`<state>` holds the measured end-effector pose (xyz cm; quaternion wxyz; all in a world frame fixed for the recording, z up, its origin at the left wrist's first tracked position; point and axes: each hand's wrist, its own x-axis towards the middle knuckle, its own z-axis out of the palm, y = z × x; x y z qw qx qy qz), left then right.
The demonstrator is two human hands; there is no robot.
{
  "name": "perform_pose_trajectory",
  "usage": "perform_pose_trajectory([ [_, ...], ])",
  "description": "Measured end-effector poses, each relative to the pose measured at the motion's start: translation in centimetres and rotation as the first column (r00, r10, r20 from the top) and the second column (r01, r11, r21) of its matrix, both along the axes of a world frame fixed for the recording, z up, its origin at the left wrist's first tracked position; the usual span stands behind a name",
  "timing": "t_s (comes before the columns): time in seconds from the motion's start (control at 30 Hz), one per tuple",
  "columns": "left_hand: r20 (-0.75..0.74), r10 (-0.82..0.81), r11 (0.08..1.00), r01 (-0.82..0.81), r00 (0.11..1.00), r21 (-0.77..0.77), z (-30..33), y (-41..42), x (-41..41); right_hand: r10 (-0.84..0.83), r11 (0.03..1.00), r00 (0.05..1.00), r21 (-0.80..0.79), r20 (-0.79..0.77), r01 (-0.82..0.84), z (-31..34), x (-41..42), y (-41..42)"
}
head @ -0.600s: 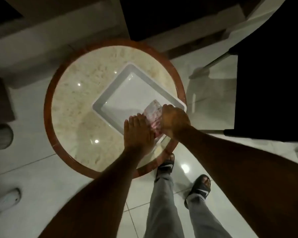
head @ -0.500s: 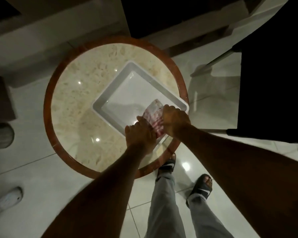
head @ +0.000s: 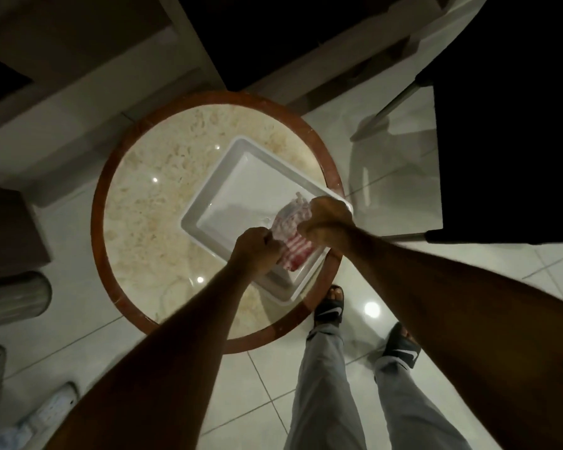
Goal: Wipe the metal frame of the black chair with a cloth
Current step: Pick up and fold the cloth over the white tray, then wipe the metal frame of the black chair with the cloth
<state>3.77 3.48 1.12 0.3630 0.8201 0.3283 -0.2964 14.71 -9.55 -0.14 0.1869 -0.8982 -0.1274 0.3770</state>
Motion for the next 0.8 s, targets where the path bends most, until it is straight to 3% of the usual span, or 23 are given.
perform_pose_trajectory([
  [0.13,0.179,0.013,1.0,-0.014,0.984,0.004,3.0,-0.2,1.7,-0.321,0.935,0.94,0.117,-0.114,0.334,3.0,0.3,-2.1],
  [0.2,0.254,-0.038,0.999,0.039,0.966,-0.001,4.9,-1.8,3.2,-0.457,0.836,0.861,0.222,-0.224,0.501,4.9,0.7,-4.8],
  [0.3,0.299,-0.111,0.989,0.134,0.948,-0.059,7.2,-5.4,5.6,-0.505,0.64,0.76,0.413,-0.41,0.648,7.3,0.5,-9.9],
  [0.37,0.347,-0.184,0.974,0.218,0.92,-0.06,8.2,-8.9,7.0,-0.53,0.521,0.675,0.43,-0.514,0.737,8.5,0.0,-14.1],
  [0.57,0.33,-0.466,0.835,0.531,0.821,-0.141,9.0,-21.3,8.6,-0.555,0.278,0.532,0.46,-0.639,0.843,8.3,-3.5,-28.0],
  [0.8,0.29,-0.769,0.576,0.814,0.57,-0.075,8.0,-38.3,9.3,-0.646,-0.032,0.346,0.477,-0.68,0.878,7.5,-8.6,-43.1],
])
